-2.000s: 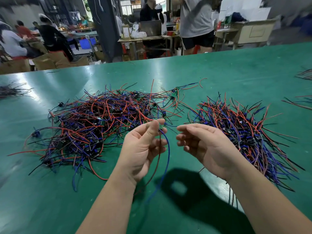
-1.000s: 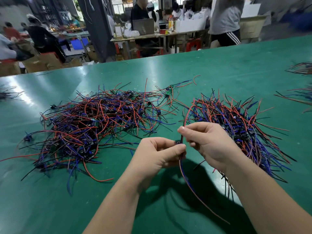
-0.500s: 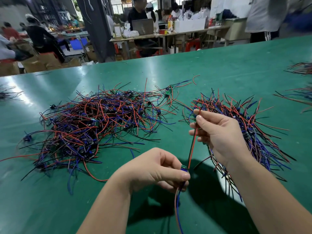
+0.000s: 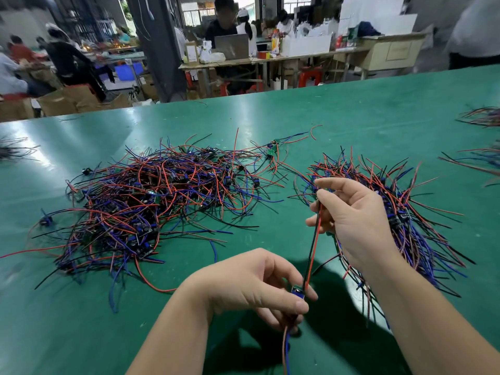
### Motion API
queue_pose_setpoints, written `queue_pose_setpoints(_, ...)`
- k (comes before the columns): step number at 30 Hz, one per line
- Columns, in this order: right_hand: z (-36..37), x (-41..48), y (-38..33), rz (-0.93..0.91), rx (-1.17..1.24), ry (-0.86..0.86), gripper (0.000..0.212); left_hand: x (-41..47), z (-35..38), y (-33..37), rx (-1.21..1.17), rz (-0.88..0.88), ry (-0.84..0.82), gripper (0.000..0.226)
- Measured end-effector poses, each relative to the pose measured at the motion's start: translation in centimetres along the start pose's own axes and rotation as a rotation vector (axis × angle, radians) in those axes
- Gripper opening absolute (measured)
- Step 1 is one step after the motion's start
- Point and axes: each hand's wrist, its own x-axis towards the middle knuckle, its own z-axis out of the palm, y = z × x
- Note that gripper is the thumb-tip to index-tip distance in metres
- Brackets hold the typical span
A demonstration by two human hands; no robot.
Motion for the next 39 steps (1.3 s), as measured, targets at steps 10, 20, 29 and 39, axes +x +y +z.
queue_pose_setpoints(10, -0.2, 0.6, 0.0, 0.187, 0.084, -0.191, 0.038, -0.1, -0.6, 0.1, -0.344, 0.387, 0.094, 0.021)
queue_pose_setpoints(20, 0.5, -1.3, 1.1, 0.307, -0.151, -0.729, 0.038, 1.6, -1.6, 0.5, -0.796, 0.762, 0.991, 0.032)
queue_pose_setpoints(29, 0.2, -0.9, 1.0, 0.500, 0.156, -1.025, 0.103, 2.5, -0.2, -0.5, -0.265, 0.784, 1.436, 0.032)
queue_pose_setpoints(39, 0.8, 0.0, 0.5, 0.235, 0.244, -0.341, 0.029, 3.0, 0.9, -0.5, 0.134, 0.752, 0.985, 0.032)
